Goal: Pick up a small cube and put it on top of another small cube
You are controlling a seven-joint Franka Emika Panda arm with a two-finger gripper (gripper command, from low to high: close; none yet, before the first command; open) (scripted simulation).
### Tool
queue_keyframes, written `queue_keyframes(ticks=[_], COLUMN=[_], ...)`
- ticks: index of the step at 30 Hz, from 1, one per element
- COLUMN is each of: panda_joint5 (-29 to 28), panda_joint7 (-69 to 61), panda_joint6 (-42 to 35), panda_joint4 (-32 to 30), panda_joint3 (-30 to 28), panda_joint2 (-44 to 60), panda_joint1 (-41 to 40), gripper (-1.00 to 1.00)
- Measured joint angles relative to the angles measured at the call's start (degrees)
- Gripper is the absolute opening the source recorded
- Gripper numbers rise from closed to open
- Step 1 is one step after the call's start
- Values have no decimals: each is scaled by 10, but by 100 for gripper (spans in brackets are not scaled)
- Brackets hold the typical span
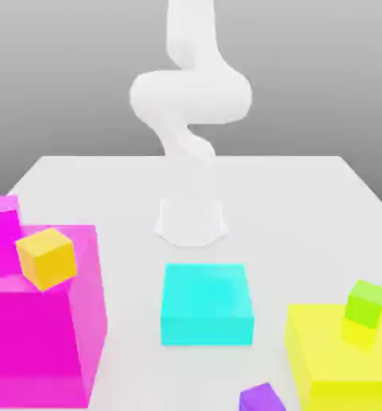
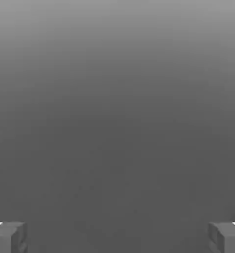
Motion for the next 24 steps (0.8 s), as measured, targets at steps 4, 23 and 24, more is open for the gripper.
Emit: queue_keyframes(ticks=[4,23,24], panda_joint5=[47,40,28], panda_joint7=[68,536,568], panda_joint6=[24,153,161], panda_joint4=[-1,-14,-15], panda_joint3=[8,60,55], panda_joint2=[87,478,497], panda_joint1=[3,35,42], gripper=[0,0,0])
